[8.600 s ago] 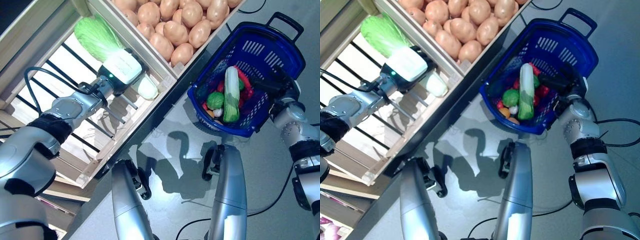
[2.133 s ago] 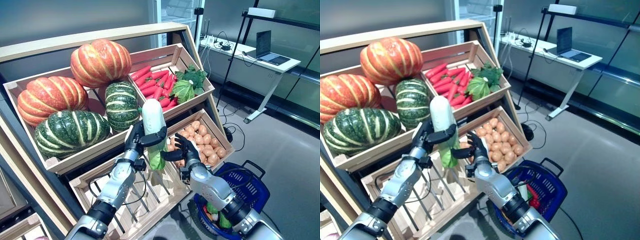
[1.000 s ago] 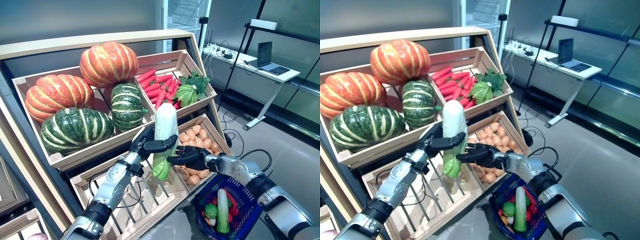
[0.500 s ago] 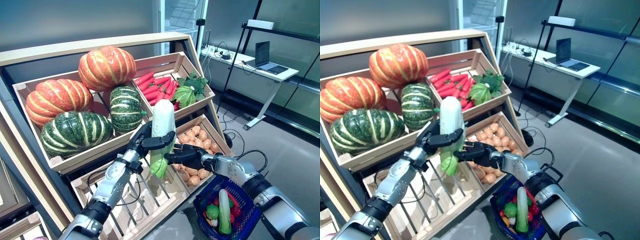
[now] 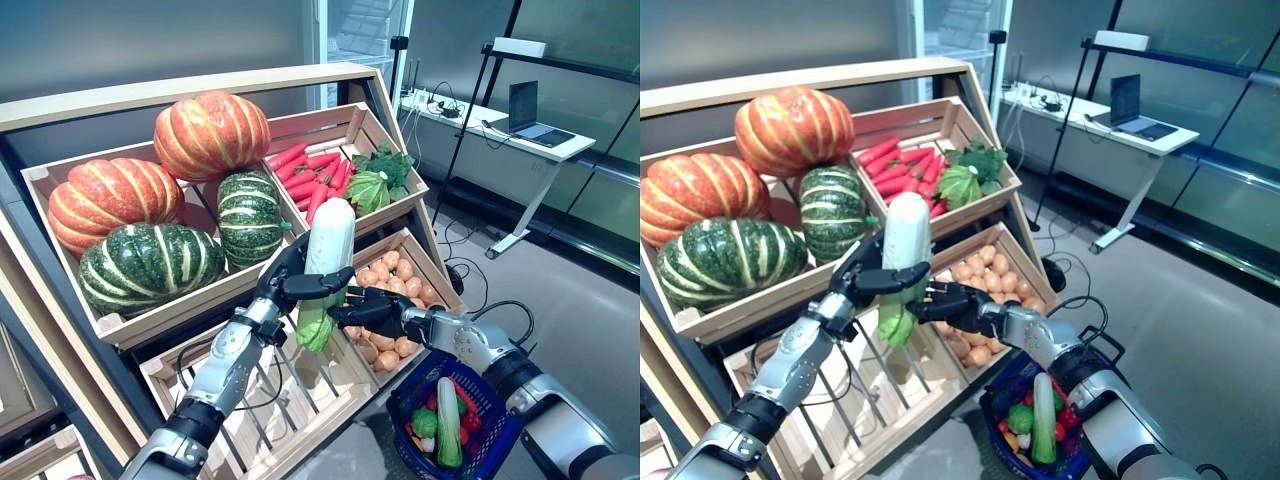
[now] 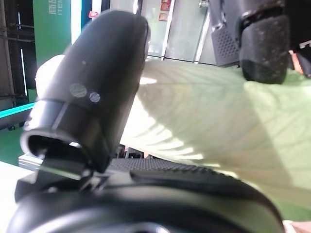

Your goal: Put vegetables into the basket

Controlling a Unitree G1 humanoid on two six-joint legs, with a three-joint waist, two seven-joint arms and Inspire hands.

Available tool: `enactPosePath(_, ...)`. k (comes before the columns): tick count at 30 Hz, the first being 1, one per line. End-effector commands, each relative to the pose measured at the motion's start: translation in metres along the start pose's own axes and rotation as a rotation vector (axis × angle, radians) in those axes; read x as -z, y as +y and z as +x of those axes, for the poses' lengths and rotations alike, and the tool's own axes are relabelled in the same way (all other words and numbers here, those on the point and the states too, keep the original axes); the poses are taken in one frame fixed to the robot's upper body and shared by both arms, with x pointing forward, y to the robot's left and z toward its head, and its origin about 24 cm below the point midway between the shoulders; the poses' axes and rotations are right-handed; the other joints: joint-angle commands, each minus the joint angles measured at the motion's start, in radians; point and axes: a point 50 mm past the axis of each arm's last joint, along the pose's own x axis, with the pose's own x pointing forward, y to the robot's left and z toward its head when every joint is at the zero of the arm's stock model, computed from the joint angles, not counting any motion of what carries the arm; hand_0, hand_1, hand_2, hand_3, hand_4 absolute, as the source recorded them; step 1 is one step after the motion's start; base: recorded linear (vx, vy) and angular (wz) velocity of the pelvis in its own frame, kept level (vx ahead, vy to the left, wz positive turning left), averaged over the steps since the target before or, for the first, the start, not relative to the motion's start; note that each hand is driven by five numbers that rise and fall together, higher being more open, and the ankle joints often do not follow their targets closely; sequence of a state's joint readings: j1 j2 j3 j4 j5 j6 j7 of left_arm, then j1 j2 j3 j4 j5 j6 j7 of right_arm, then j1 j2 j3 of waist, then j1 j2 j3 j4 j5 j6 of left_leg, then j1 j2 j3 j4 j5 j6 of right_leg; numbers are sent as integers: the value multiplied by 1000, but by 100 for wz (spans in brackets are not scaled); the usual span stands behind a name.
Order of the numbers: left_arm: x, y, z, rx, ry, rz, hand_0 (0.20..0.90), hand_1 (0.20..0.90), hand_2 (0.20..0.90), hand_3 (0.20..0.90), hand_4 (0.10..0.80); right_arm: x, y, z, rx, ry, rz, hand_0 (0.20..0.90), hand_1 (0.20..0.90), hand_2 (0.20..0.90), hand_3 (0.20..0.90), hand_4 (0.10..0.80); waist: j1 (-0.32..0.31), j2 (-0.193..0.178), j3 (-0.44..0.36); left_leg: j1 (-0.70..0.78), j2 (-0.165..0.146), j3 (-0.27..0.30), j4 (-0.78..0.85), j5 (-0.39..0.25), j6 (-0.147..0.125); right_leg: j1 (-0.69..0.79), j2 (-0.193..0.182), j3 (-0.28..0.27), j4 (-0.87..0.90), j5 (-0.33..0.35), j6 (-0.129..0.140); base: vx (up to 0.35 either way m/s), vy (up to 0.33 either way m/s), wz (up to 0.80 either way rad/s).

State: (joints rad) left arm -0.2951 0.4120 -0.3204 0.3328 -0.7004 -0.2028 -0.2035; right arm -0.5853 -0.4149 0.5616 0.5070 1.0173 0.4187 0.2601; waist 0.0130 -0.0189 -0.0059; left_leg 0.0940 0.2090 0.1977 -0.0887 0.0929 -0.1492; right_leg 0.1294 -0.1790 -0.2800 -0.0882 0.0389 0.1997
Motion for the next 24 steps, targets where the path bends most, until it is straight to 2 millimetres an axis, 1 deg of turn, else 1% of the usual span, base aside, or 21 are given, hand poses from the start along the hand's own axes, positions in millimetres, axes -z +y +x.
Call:
enactPosePath(1,-24,-38,33,204,-93,58,900,900,900,900,800,-116,90,-7,-364,-574,-121,300,300,300,300,400,-17,-10,-20,10,-1,17,1,-53,11,-17,-22,44,26,-13,-31,0,0,0)
enactPosePath(6,-26,-21,25,158,-85,90,900,900,900,900,800,-101,58,-19,-242,-557,-153,300,300,300,300,400,-28,-9,-15,14,2,27,1,-52,10,-18,-21,50,25,-12,-28,-2,-2,-2)
enactPosePath(8,-26,-15,22,142,-80,104,900,900,900,900,800,-94,46,-24,-198,-550,-136,300,300,300,300,400,-31,-8,-12,15,5,31,1,-52,9,-16,-21,49,22,-10,-27,-4,-7,-6)
enactPosePath(11,-27,-9,18,129,-70,125,900,900,900,900,800,-86,33,-29,-152,-544,-126,300,300,300,300,400,-34,-8,-11,17,7,34,1,-52,8,-15,-20,49,20,-9,-26,-1,-3,-1)
enactPosePath(12,-27,-4,15,118,-64,136,900,900,900,900,800,-79,22,-34,-111,-537,-121,300,300,300,300,400,-37,-7,-10,18,9,37,1,-51,7,-14,-20,49,20,-8,-24,4,-4,-6)
enactPosePath(17,-30,10,7,79,-57,170,900,900,900,900,800,-58,-10,-50,24,-505,-117,300,300,300,300,400,-46,-7,-3,19,13,45,1,-49,6,-14,-19,50,19,-6,-22,2,-1,-2)
enactPosePath(21,-33,20,0,55,-52,190,900,900,900,900,800,-42,-33,-64,132,-480,-100,300,300,300,300,400,-55,-7,4,19,14,52,1,-46,5,-15,-18,52,20,-5,-20,-5,-1,-3)
enactPosePath(24,-34,24,-3,45,-45,204,900,900,900,900,800,-34,-47,-76,212,-477,-106,300,300,300,300,400,-60,-8,10,19,14,56,1,-45,6,-16,-17,55,20,-4,-20,-15,-6,-8)
